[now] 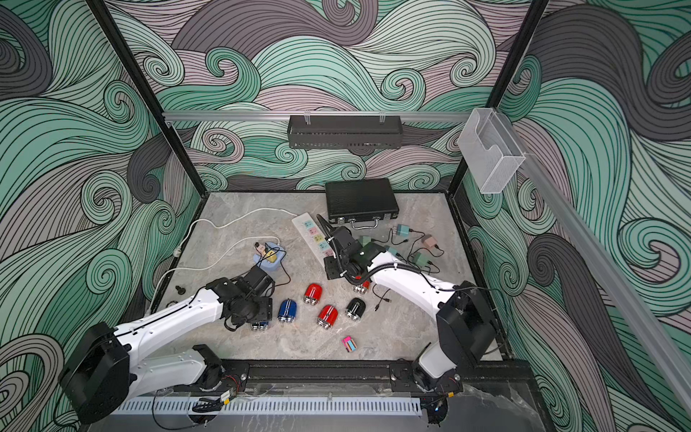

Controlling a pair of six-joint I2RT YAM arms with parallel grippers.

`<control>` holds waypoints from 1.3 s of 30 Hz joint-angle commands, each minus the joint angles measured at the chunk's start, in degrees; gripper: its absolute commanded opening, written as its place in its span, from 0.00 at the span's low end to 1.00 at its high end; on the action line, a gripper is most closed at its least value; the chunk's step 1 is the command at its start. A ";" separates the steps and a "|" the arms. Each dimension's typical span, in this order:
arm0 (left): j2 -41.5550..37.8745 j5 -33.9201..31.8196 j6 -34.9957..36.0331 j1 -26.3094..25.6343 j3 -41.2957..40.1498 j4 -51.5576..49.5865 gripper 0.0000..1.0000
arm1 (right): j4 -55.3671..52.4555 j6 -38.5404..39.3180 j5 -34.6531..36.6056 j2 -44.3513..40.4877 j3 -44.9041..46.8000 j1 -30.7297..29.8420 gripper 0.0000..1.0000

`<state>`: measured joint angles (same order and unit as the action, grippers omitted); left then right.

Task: Unplug the electric shaver
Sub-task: Pick up the electric shaver from the center of the board.

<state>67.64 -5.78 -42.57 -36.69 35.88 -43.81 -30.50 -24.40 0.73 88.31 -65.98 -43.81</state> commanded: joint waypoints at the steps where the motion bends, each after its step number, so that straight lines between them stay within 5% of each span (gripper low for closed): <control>1: 1.50 0.06 -0.32 -0.57 -0.11 0.88 0.73 | 0.35 -0.53 1.19 0.91 -0.56 -0.30 0.54; 39: 5.44 0.09 -0.28 -2.25 -4.50 4.27 0.66 | 1.98 -1.70 1.15 2.92 0.76 -1.06 0.53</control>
<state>71.57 -5.61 -43.05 -38.48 32.03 -39.81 -28.97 -25.54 1.08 91.00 -65.87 -44.51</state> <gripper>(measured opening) 0.660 0.532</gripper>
